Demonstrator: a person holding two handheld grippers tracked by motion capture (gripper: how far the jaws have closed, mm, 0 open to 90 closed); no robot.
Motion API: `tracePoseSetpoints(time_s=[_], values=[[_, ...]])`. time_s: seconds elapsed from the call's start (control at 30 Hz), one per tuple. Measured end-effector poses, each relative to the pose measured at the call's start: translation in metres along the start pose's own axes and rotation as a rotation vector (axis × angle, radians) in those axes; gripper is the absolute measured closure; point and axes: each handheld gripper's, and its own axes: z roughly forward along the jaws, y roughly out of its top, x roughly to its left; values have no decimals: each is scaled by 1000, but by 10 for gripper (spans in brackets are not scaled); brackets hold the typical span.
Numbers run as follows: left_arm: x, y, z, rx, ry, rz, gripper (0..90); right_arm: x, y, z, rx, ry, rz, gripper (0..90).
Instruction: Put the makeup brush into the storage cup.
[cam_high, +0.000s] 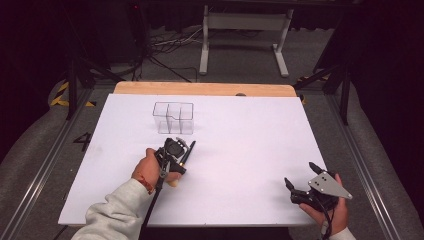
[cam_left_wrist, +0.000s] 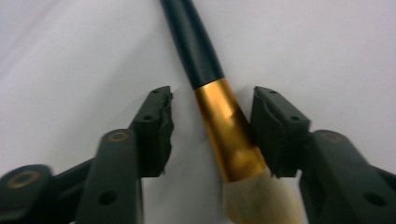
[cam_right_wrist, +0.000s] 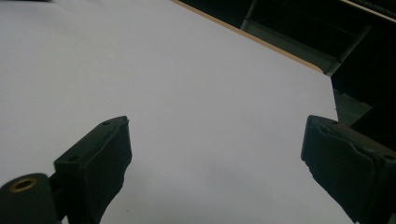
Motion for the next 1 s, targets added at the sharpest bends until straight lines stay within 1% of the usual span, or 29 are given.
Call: tracePoseSetpoints(time_s=[0.07, 0.17, 0.27, 0.33, 0.37, 0.47, 0.57, 0.6, 0.63, 0.67, 0.73, 0.77, 0.8, 0.83, 0.87, 0.93, 0.97, 1.0], values=[[-1, 1, 0, 8, 7, 4, 578, 1, 0, 0, 3, 1, -3, 94], [-2, 1, -1, 9, -5, 12, 618, 1, 0, 0, 2, 1, -4, 95], [-4, 1, 0, 2, -2, 18, 662, 1, 1, 0, 1, 0, -5, 95], [-6, 1, 0, 1, -3, 31, 704, 1, 1, 0, 1, 1, -3, 95], [-6, 1, 0, 6, 0, 38, 709, 1, 0, 0, 4, 1, -1, 95], [-6, 2, -1, 11, -2, 40, 710, 1, 0, 1, 7, 2, -4, 96], [-6, 4, -1, 23, -10, 60, 712, 1, 0, 1, 8, 3, -7, 96], [-5, 5, -2, 30, -3, 78, 712, 1, 0, 1, 8, 3, -6, 95], [-6, 6, -2, 24, 4, 82, 713, 1, 0, 1, 8, 3, -6, 95], [-6, 7, -3, 17, 10, 95, 713, 1, 0, 1, 9, 3, -6, 96], [-8, 10, -9, 7, 17, 114, 714, 2, 0, 2, 11, 4, -5, 96], [-9, 11, -12, -7, 26, 121, 714, 2, 0, 2, 12, 4, -5, 96], [-9, 11, -12, -7, 26, 121, 714, 2, 0, 2, 12, 4, -6, 96], [-11, 14, -20, -21, 47, 136, 714, 3, 0, 2, 12, 6, -9, 96], [-11, 14, -20, -21, 47, 136, 714, 3, 0, 2, 12, 6, -9, 96], [-13, 16, -27, -33, 50, 153, 714, 3, 0, 3, 14, 6, -13, 96], [-15, 17, -32, -44, 66, 166, 714, 3, 0, 3, 14, 7, -13, 96], [-16, 17, -33, -53, 74, 170, 715, 3, 0, 3, 15, 7, -12, 96]])
